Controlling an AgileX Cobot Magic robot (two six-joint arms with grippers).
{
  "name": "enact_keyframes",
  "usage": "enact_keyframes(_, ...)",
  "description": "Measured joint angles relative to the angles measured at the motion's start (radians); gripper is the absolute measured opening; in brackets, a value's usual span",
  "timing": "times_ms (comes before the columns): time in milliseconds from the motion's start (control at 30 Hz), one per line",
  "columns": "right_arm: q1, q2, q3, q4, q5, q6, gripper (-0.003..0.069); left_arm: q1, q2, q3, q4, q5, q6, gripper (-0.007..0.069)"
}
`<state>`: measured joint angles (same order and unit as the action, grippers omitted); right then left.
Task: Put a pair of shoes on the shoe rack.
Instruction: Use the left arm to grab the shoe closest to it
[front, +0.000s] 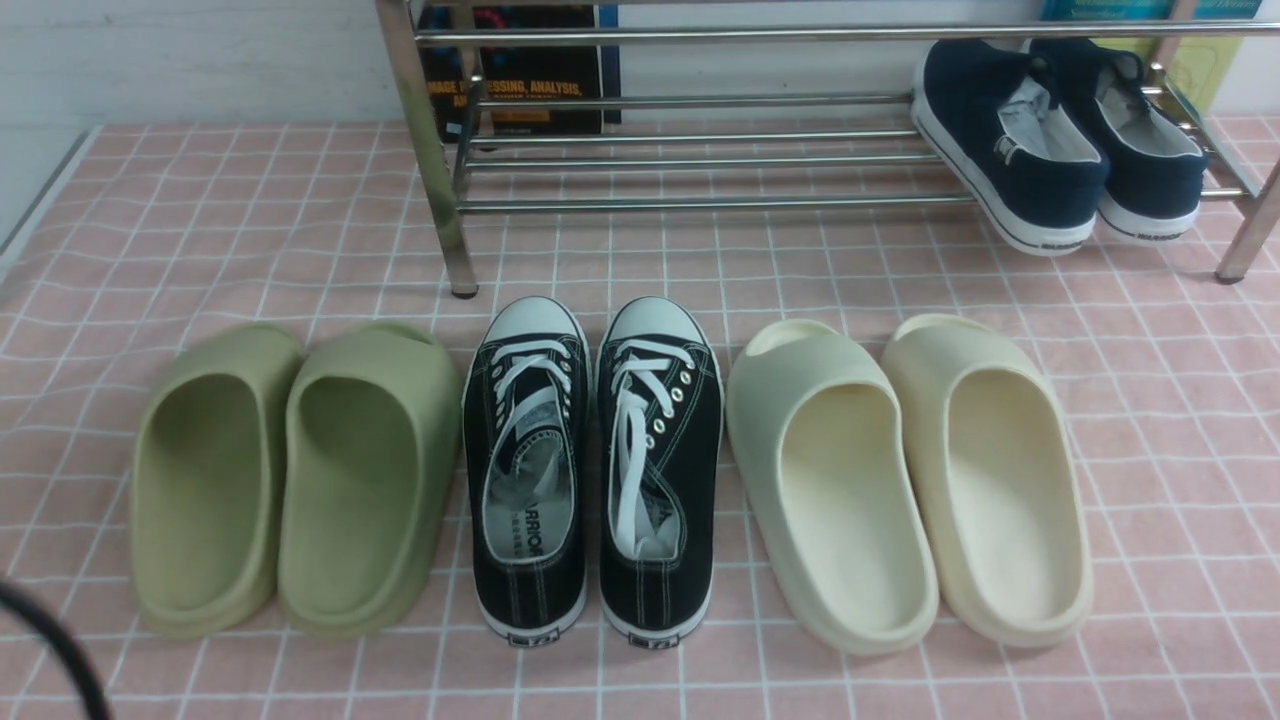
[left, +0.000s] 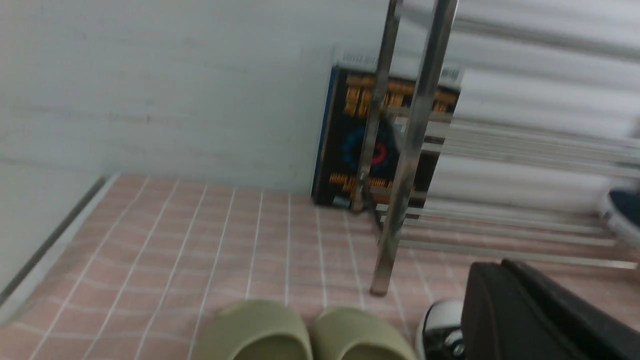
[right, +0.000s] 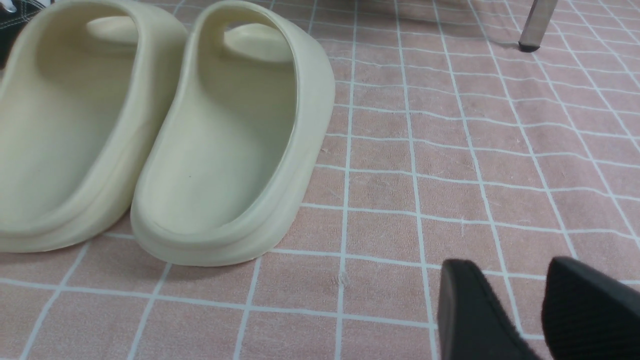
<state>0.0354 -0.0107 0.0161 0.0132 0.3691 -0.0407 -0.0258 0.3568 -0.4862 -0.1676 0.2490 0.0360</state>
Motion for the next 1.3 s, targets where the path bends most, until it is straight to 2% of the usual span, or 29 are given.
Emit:
enact_keyframes(100, 0.0, 0.0, 0.0, 0.0, 0.0, 0.0, 0.0237, 0.0, 0.09, -0.007, 0.013, 0.012, 0.001, 0.0002)
enact_keyframes(200, 0.0, 0.0, 0.0, 0.0, 0.0, 0.0, 0.0237, 0.0, 0.231, -0.059, -0.036, 0.131, 0.023, 0.0002)
enact_keyframes(367, 0.0, 0.0, 0.0, 0.0, 0.0, 0.0, 0.0237, 0.0, 0.432, -0.214, -0.235, 0.441, 0.172, 0.0004)
enact_keyframes(533, 0.0, 0.0, 0.0, 0.0, 0.0, 0.0, 0.0237, 0.0, 0.668, -0.357, -0.377, 0.693, 0.205, 0.0005)
enact_keyframes(667, 0.0, 0.0, 0.0, 0.0, 0.0, 0.0, 0.0237, -0.019, 0.79, -0.406, -0.382, 0.747, 0.205, 0.0005)
enact_keyframes(800, 0.0, 0.0, 0.0, 0.0, 0.0, 0.0, 0.0237, -0.126, 0.875, -0.433, -0.335, 0.738, 0.201, 0.0005)
enact_keyframes(900, 0.0, 0.0, 0.0, 0.0, 0.0, 0.0, 0.0237, -0.274, 0.959, -0.46, -0.199, 0.688, 0.13, 0.0005)
enact_keyframes(967, 0.0, 0.0, 0.0, 0.0, 0.001, 0.0, 0.0237, -0.309, 0.992, -0.475, -0.132, 0.673, 0.084, 0.0005)
enact_keyframes(1000, 0.0, 0.0, 0.0, 0.0, 0.001, 0.0, 0.0237, -0.361, 1.047, -0.5, -0.042, 0.659, 0.009, 0.0005)
enact_keyframes(1033, 0.0, 0.0, 0.0, 0.0, 0.001, 0.0, 0.0237, -0.365, 1.053, -0.508, -0.021, 0.658, -0.012, 0.0005)
enact_keyframes(1067, 0.0, 0.0, 0.0, 0.0, 0.001, 0.0, 0.0237, -0.402, 1.108, -0.539, 0.051, 0.648, -0.093, 0.0009)
enact_keyframes(1100, 0.0, 0.0, 0.0, 0.0, 0.001, 0.0, 0.0237, -0.406, 1.108, -0.543, 0.059, 0.646, -0.102, 0.0009)
enact_keyframes(1133, 0.0, 0.0, 0.0, 0.0, 0.001, 0.0, 0.0237, -0.431, 1.155, -0.578, 0.119, 0.623, -0.173, 0.0024)
enact_keyframes(1233, 0.0, 0.0, 0.0, 0.0, 0.001, 0.0, 0.0237, -0.453, 1.198, -0.609, 0.168, 0.578, -0.223, 0.0054)
enact_keyframes(1300, 0.0, 0.0, 0.0, 0.0, 0.001, 0.0, 0.0237, -0.47, 1.238, -0.628, 0.18, 0.493, -0.25, 0.0134)
